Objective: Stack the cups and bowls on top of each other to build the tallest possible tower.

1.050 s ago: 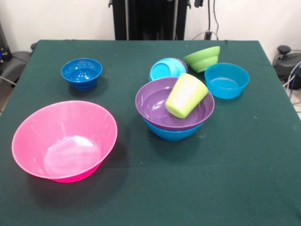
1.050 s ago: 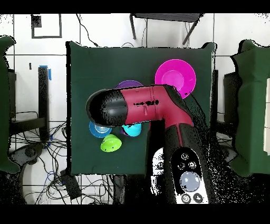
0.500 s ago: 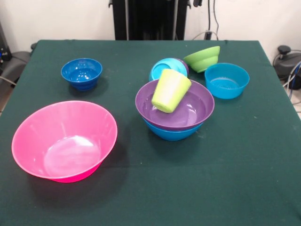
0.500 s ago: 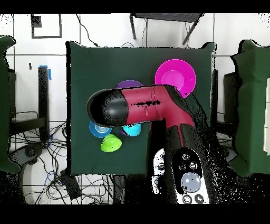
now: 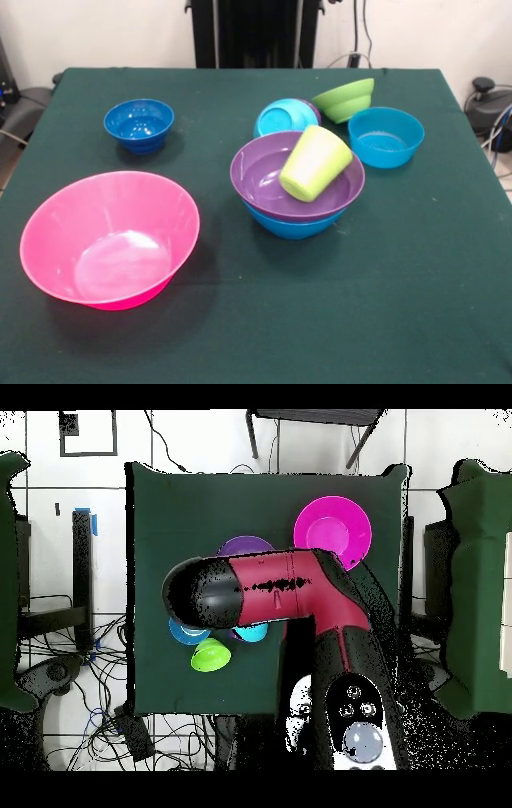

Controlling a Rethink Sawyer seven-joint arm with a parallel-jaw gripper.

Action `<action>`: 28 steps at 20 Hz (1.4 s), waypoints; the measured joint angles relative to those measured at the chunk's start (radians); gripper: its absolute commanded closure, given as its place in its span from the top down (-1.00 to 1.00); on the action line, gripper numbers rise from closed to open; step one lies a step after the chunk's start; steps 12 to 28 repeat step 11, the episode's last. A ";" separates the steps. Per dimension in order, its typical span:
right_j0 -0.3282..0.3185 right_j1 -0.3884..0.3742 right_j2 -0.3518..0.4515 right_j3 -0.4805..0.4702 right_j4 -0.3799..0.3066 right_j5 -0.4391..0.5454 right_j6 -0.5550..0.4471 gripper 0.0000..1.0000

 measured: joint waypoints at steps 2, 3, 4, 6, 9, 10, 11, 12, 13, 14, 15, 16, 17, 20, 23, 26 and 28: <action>-0.003 -0.020 0.000 0.020 0.000 -0.005 0.000 1.00; -0.004 -0.024 0.000 0.024 0.000 -0.005 0.000 1.00; -0.004 -0.033 -0.001 0.034 0.000 -0.008 0.000 1.00; -0.005 -0.057 -0.004 0.060 -0.001 -0.017 0.000 1.00; -0.005 -0.092 -0.011 0.100 -0.001 -0.037 0.000 1.00; -0.006 -0.105 -0.013 0.115 -0.002 -0.045 0.000 1.00; -0.007 -0.123 -0.015 0.136 -0.002 -0.059 0.000 1.00; -0.007 -0.123 -0.015 0.136 -0.002 -0.059 0.000 1.00; -0.007 -0.123 -0.015 0.136 -0.002 -0.059 0.000 1.00; -0.007 -0.123 -0.015 0.136 -0.002 -0.059 0.000 1.00; -0.007 -0.123 -0.015 0.136 -0.002 -0.059 0.000 1.00; -0.007 -0.123 -0.015 0.136 -0.002 -0.059 0.000 1.00; -0.007 -0.123 -0.015 0.136 -0.002 -0.059 0.000 1.00; -0.007 -0.123 -0.015 0.136 -0.002 -0.059 0.000 1.00; -0.007 -0.123 -0.015 0.136 -0.002 -0.059 0.000 1.00; -0.007 -0.123 -0.015 0.136 -0.002 -0.059 0.000 1.00; -0.007 -0.123 -0.015 0.136 -0.002 -0.059 0.000 1.00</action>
